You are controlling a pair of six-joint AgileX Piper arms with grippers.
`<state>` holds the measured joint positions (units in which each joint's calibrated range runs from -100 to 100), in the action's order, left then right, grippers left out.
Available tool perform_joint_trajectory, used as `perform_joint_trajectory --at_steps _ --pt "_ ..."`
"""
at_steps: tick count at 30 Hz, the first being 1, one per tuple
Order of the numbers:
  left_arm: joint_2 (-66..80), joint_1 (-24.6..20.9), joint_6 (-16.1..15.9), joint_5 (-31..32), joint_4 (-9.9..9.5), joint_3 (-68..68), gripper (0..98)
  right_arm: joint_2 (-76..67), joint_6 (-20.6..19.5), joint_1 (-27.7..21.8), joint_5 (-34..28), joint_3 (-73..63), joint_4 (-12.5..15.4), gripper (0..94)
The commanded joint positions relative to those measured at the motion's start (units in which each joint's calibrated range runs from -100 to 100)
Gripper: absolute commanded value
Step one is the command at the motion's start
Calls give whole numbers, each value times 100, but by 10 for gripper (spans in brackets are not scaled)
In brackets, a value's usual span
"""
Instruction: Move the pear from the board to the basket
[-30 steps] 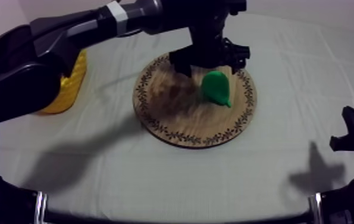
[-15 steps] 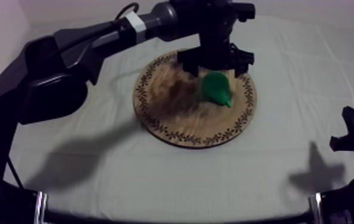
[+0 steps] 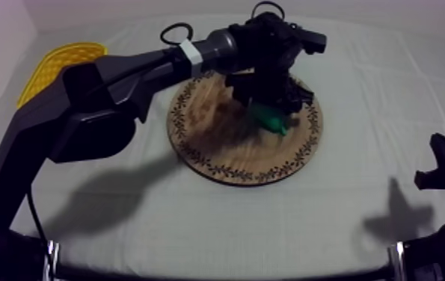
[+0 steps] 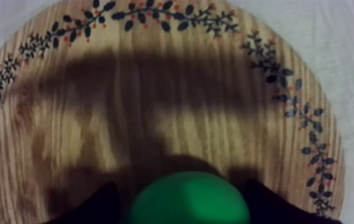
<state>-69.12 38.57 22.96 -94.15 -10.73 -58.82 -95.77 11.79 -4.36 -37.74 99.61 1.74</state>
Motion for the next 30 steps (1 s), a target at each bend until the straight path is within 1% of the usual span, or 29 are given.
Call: perform_joint_trajectory --at_steps 1,5,10,18,24,30 --pt "-48 -2 14 7 -7 -12 749 1 1 0 0 5 -1 5" --pt "-104 -13 38 28 -12 -69 719 1 1 0 0 5 -1 5" --pt "-95 -11 40 152 -79 -94 596 1 1 0 0 5 -1 5" --pt "115 -25 -36 285 -119 88 490 1 1 0 0 5 -1 5" --pt "645 -141 -61 413 -121 466 476 1 1 0 0 5 -1 5" --pt "1567 -360 -127 607 -119 1162 475 1 1 0 0 5 -1 5"
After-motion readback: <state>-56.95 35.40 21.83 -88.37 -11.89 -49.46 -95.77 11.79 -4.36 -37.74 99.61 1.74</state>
